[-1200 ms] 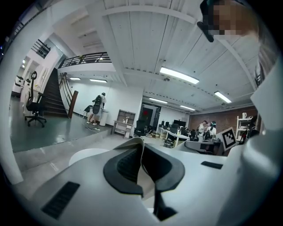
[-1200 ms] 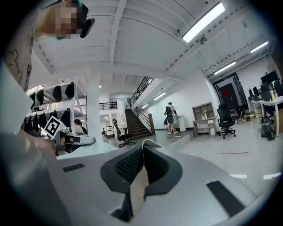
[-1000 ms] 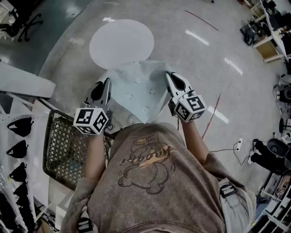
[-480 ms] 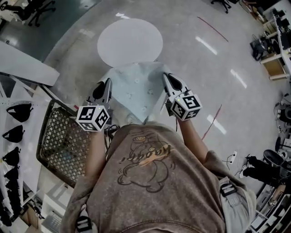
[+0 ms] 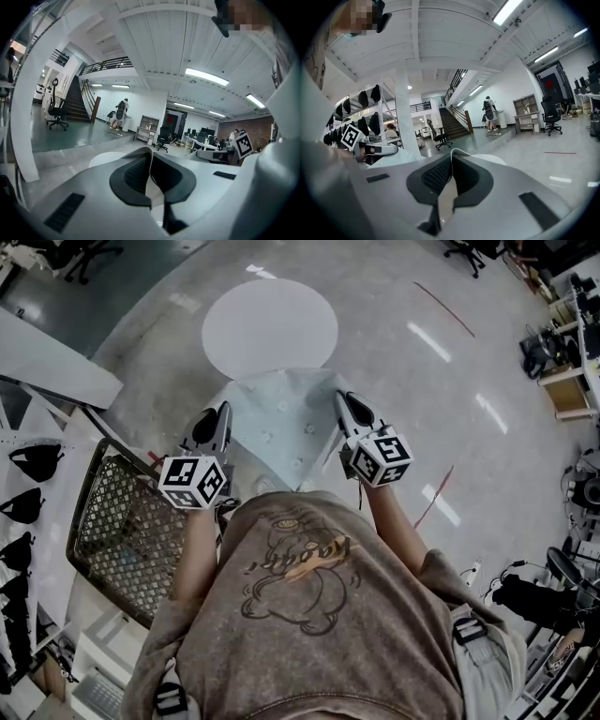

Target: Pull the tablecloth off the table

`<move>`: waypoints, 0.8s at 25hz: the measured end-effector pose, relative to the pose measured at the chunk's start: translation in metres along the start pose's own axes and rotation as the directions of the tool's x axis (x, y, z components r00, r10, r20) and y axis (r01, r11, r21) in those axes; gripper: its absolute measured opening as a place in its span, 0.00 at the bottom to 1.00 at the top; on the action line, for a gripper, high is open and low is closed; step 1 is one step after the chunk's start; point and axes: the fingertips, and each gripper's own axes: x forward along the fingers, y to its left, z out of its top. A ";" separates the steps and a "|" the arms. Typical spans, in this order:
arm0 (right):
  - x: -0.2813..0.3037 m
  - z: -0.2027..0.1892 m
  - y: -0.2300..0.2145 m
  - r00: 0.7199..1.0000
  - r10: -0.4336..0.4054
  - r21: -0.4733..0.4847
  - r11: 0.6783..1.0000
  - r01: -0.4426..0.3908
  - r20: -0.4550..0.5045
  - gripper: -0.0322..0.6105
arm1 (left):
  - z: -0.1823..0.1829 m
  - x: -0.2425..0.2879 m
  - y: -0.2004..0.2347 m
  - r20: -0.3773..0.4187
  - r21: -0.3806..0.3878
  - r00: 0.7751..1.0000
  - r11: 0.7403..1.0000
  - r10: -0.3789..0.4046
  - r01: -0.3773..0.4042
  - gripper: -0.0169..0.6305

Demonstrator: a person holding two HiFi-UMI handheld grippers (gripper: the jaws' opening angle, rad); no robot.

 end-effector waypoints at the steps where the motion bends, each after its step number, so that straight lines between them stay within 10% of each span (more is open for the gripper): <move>1: 0.001 0.000 -0.001 1.000 0.000 -0.001 1.000 0.000 -0.002 0.06 | 0.000 0.001 0.000 0.000 -0.001 1.000 1.000 0.002 -0.002 0.06; 20: 0.008 -0.001 0.000 1.000 0.007 0.004 1.000 -0.007 -0.011 0.06 | 0.001 0.000 0.004 -0.006 -0.011 1.000 1.000 0.016 -0.016 0.06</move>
